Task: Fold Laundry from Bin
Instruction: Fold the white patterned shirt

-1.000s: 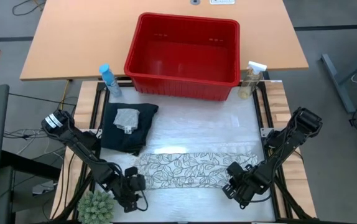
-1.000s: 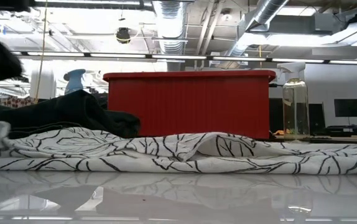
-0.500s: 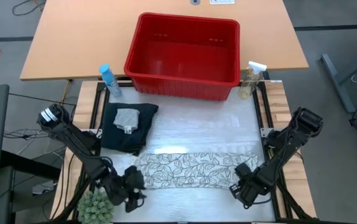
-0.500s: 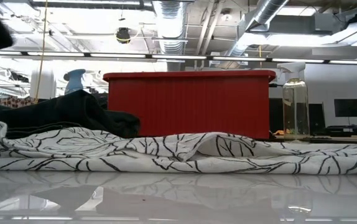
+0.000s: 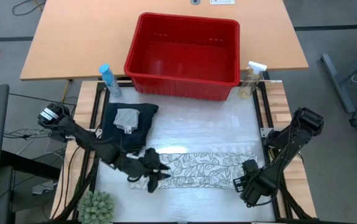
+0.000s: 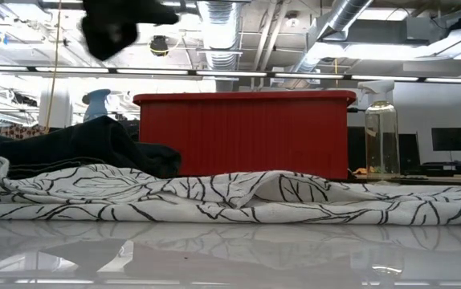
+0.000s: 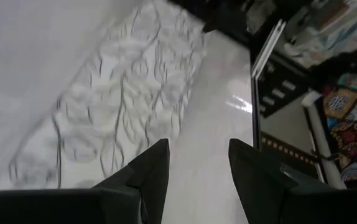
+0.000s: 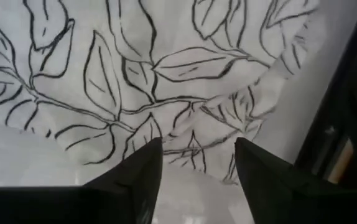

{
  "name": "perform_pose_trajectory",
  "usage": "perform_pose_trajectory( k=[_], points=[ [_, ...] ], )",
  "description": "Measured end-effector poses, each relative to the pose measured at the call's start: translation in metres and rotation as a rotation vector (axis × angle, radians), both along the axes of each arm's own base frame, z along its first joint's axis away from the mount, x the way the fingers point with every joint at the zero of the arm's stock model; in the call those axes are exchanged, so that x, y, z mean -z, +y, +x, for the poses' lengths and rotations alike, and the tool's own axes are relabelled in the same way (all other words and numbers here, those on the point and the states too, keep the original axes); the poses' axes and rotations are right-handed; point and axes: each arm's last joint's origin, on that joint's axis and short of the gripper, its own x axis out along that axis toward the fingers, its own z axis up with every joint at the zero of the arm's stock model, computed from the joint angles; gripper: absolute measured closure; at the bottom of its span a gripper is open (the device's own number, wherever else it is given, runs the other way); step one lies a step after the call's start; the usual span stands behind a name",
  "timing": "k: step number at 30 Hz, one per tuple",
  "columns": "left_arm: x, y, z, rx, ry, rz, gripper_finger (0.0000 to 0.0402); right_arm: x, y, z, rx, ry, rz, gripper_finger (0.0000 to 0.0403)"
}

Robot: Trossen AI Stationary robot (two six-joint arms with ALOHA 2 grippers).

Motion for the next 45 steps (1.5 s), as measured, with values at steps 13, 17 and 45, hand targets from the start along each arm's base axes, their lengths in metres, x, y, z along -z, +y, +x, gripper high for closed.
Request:
perform_pose_trajectory(
  k=[13,17,45],
  points=[
    [-0.003,0.023,0.016,0.003,-0.033,0.000,0.0245,-0.010,-0.030,0.006,0.160,0.141,-0.111,0.0151],
    [0.003,0.024,0.020,0.011,-0.010,-0.026,0.0245,-0.003,-0.037,0.001,0.172,0.167,-0.116,0.0151],
    [0.015,0.030,0.032,-0.053,-0.009,-0.024,0.0246,0.061,-0.063,-0.027,0.226,0.043,0.225,0.0277]
  ],
)
